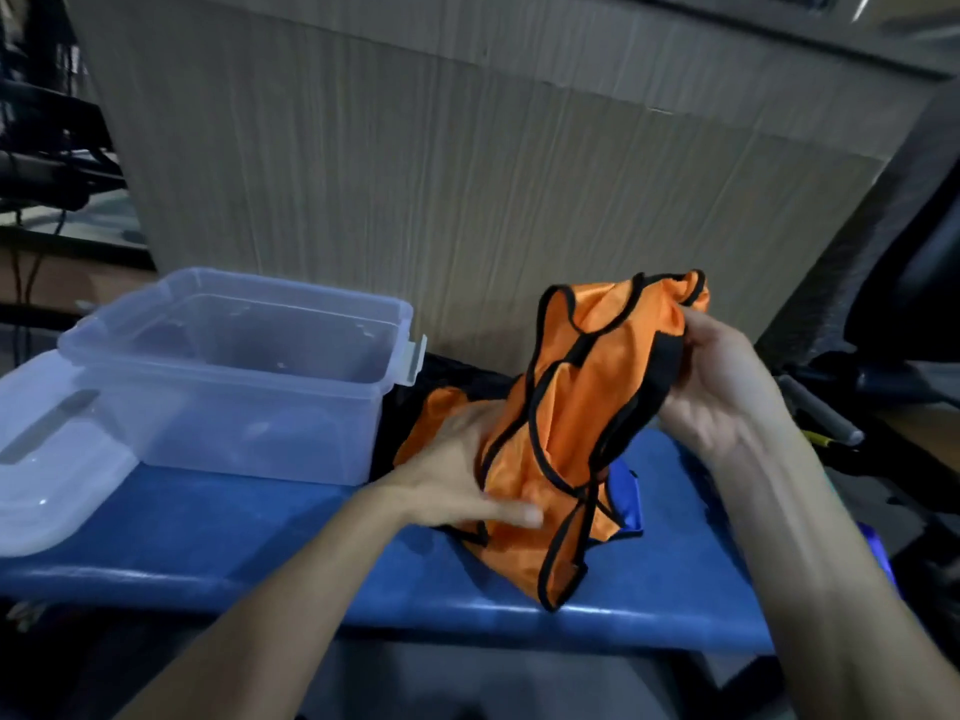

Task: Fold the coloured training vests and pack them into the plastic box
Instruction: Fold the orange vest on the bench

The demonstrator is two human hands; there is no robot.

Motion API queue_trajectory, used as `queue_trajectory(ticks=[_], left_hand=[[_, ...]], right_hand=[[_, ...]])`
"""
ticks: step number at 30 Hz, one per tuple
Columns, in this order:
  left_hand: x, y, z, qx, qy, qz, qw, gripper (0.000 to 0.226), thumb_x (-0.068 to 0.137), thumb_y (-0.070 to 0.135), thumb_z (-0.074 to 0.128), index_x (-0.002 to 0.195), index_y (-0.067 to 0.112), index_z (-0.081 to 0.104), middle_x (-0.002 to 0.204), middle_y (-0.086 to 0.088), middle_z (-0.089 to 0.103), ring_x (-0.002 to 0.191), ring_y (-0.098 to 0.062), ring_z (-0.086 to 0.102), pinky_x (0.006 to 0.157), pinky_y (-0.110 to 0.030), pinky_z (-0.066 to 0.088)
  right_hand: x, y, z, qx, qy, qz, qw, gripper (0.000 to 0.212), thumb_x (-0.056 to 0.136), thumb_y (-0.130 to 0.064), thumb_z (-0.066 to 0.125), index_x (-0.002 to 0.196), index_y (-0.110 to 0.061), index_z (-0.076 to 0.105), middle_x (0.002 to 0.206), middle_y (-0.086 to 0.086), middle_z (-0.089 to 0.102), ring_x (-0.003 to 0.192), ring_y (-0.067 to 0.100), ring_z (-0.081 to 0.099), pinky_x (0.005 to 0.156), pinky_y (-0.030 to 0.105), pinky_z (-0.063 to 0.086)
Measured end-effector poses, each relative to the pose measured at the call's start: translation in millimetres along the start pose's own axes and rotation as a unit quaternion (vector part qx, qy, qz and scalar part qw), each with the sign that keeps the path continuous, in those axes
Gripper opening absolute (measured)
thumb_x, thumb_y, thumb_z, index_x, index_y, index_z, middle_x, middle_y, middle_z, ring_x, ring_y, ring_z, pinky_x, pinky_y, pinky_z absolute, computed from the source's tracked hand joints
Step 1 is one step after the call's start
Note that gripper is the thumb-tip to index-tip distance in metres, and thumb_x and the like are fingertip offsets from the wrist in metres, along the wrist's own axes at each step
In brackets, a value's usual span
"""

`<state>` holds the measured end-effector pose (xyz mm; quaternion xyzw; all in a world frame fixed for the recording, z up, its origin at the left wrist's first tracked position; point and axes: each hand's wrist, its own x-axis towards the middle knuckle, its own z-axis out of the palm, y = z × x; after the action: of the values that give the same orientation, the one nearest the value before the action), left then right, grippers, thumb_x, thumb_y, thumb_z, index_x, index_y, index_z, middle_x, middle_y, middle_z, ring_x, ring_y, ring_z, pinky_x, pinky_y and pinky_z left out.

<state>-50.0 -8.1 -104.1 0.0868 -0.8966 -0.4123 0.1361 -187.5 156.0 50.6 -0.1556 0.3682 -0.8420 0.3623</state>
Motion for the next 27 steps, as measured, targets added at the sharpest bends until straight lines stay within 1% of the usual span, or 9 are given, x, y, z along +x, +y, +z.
queue_trajectory(ticks=[2,5,8,11,13,15,17,22,27], left_hand=[[3,2,14,0.124,-0.004,-0.046,0.991,0.106,0.068,0.063,0.083,0.155,0.041,0.027,0.161,0.007,0.025,0.149,-0.016,0.02,0.123,-0.044,0.023],[16,6,25,0.06,0.061,-0.046,0.995,0.036,0.082,0.038,0.073,0.115,0.027,0.068,0.121,-0.001,0.068,0.116,-0.021,0.061,0.1,-0.041,0.05],[29,10,16,-0.052,0.143,-0.093,0.984,0.006,0.079,0.024,0.073,0.077,0.021,0.067,0.072,0.004,0.07,0.072,-0.01,0.066,0.072,-0.036,0.055],[38,20,9,-0.159,0.154,-0.099,0.97,0.008,0.08,0.019,0.077,0.084,0.013,0.074,0.073,-0.004,0.07,0.07,-0.009,0.063,0.071,-0.035,0.05],[42,29,9,-0.214,0.096,-0.086,0.968,0.017,0.086,0.009,0.077,0.103,0.013,0.076,0.092,-0.004,0.077,0.083,-0.01,0.069,0.083,-0.032,0.054],[46,35,10,-0.233,-0.008,-0.073,0.97,0.036,0.09,0.002,0.073,0.123,0.016,0.069,0.113,-0.009,0.075,0.101,-0.012,0.07,0.092,-0.028,0.055],[49,37,13,-0.21,-0.1,-0.072,0.97,0.048,0.092,0.001,0.071,0.134,0.021,0.062,0.123,-0.009,0.072,0.113,-0.016,0.068,0.096,-0.03,0.056],[53,44,23,-0.184,-0.115,-0.04,0.975,0.011,0.096,0.009,0.067,0.105,0.011,0.072,0.098,-0.011,0.075,0.088,-0.014,0.068,0.081,-0.03,0.052],[47,40,16,-0.082,-0.284,-0.031,0.955,0.042,0.103,0.029,0.058,0.068,0.006,0.055,0.057,0.005,0.041,0.052,-0.015,0.036,0.051,-0.026,0.026]], right_hand=[[10,-12,-1,0.013,-0.011,-0.025,1.0,0.026,0.088,-0.008,0.057,0.112,-0.001,0.066,0.106,0.014,0.073,0.098,0.022,0.075,0.08,0.037,0.062],[36,-31,-24,0.022,0.005,-0.042,0.999,0.033,0.083,-0.012,0.063,0.112,0.005,0.066,0.119,0.015,0.069,0.12,0.024,0.063,0.103,0.042,0.051],[65,-37,-75,-0.013,0.109,-0.073,0.991,0.048,0.085,-0.028,0.073,0.124,-0.001,0.065,0.123,0.019,0.07,0.111,0.035,0.07,0.097,0.047,0.055],[82,-14,-121,-0.142,0.206,-0.096,0.964,0.046,0.087,-0.025,0.07,0.129,-0.009,0.064,0.114,0.013,0.073,0.104,0.03,0.069,0.089,0.046,0.055],[84,10,-143,-0.334,0.229,-0.136,0.904,0.037,0.09,-0.019,0.069,0.125,-0.011,0.066,0.108,0.008,0.069,0.104,0.028,0.061,0.087,0.039,0.049],[83,35,-165,-0.547,0.238,-0.172,0.784,0.051,0.09,-0.02,0.073,0.137,-0.01,0.057,0.136,0.014,0.053,0.126,0.028,0.049,0.106,0.036,0.041],[77,50,-174,-0.668,0.169,-0.217,0.691,0.057,0.09,-0.033,0.073,0.141,-0.013,0.055,0.148,0.013,0.044,0.138,0.03,0.041,0.117,0.043,0.032],[60,58,-155,-0.607,-0.22,-0.052,0.762,0.032,0.099,-0.036,0.062,0.128,-0.023,0.068,0.124,-0.013,0.07,0.119,0.003,0.062,0.105,0.026,0.046],[68,63,-194,-0.749,-0.2,0.043,0.63,0.056,0.089,-0.022,0.075,0.14,-0.03,0.054,0.125,-0.012,0.061,0.113,0.007,0.061,0.1,0.025,0.05]])
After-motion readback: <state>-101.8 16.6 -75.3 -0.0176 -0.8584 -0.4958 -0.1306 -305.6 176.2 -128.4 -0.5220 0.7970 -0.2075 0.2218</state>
